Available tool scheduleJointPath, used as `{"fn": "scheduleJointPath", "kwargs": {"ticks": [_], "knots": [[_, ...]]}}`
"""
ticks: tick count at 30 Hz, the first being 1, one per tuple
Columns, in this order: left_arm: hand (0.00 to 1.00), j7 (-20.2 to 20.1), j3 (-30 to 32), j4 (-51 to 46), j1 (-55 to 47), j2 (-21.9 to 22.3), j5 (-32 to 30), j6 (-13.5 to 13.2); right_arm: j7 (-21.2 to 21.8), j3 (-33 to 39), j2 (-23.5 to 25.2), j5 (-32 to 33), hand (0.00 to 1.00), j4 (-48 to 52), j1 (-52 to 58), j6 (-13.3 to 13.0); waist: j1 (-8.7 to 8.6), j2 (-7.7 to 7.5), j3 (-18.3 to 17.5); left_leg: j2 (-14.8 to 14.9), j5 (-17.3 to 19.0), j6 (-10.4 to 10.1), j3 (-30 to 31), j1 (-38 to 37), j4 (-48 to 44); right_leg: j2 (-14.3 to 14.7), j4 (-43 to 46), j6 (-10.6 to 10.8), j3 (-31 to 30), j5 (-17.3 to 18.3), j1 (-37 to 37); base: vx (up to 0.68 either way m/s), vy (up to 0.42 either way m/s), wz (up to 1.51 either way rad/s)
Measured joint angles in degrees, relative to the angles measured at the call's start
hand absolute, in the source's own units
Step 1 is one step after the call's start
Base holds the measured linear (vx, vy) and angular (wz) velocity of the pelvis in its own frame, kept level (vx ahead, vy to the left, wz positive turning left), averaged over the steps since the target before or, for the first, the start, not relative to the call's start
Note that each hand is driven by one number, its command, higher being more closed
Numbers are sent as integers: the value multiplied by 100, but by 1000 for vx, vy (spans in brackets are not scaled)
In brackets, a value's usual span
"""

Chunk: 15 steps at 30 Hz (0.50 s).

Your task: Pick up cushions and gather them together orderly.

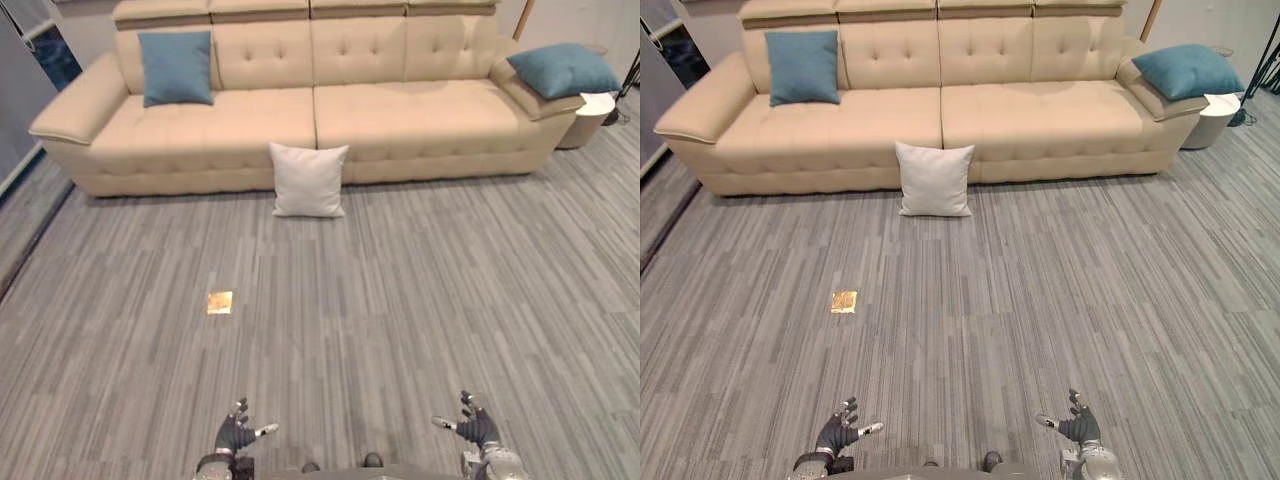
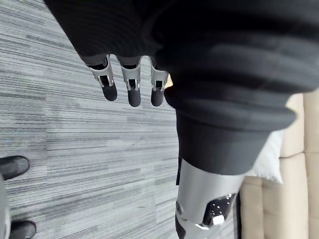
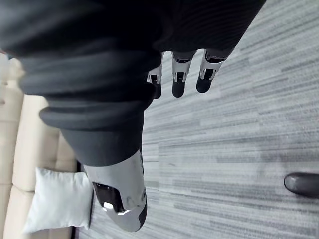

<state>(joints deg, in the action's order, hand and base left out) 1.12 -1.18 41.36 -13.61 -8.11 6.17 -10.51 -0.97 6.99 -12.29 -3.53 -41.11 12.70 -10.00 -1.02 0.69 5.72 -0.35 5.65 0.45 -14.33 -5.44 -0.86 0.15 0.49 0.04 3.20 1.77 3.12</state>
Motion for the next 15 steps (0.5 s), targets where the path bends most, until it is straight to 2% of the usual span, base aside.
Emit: {"fn": "scheduleJointPath", "kwargs": {"ticks": [6,12,15], "knots": [[0,-97,201,-231,-17,-21,47,-11,49,-11,-185,-391,0,383,-7,-39,-101,116,71,-7,23,-37,9,-140,2,-30,0,120,99,77,168,77,-11,6],[0,-106,205,-264,-32,-17,48,-7,117,-99,-282,-388,0,389,-8,-26,-117,127,88,46,185,-278,2,-125,-216,-38,141,229,145,154,186,18,-20,1],[0,-98,269,-299,-29,-13,49,-7,116,-131,-292,-375,0,358,-58,-2,-122,117,143,49,292,-315,-2,-3,-454,-78,243,285,141,226,133,0,0,0]]}}
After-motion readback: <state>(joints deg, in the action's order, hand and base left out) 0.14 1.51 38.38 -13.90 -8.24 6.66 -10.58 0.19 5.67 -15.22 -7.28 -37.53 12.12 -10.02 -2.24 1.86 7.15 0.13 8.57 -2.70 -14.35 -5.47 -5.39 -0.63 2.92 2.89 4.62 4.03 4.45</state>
